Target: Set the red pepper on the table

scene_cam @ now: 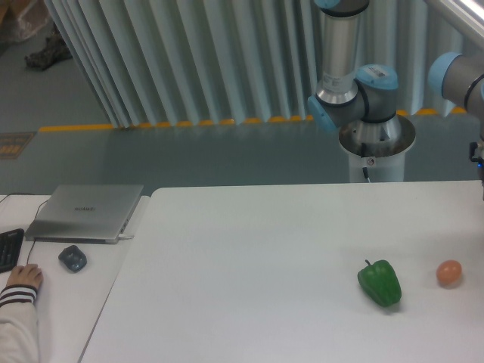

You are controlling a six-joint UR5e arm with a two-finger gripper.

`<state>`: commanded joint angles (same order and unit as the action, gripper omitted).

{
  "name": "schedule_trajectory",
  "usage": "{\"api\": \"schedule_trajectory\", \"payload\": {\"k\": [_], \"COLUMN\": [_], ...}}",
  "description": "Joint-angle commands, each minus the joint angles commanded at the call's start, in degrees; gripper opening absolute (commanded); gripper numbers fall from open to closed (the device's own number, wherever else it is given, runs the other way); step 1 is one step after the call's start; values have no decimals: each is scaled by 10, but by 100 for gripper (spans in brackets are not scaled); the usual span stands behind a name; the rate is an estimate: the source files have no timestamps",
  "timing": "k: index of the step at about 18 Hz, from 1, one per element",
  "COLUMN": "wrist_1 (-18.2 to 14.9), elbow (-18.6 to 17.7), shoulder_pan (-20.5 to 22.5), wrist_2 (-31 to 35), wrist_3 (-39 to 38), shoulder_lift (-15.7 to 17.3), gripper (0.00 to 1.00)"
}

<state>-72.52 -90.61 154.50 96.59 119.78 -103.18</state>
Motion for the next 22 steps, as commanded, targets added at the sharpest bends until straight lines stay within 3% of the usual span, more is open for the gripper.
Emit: {"api": "schedule_trajectory", "payload": {"k": [5, 16, 22], "wrist_1": [24, 66, 148], "elbow": [4, 14, 17], "shoulder_pan": [54, 81, 91], "wrist_2": [15, 40, 47], "wrist_3": [99, 169, 174], "shoulder_lift": [-17, -61, -124], "gripper": [100, 97, 97]}}
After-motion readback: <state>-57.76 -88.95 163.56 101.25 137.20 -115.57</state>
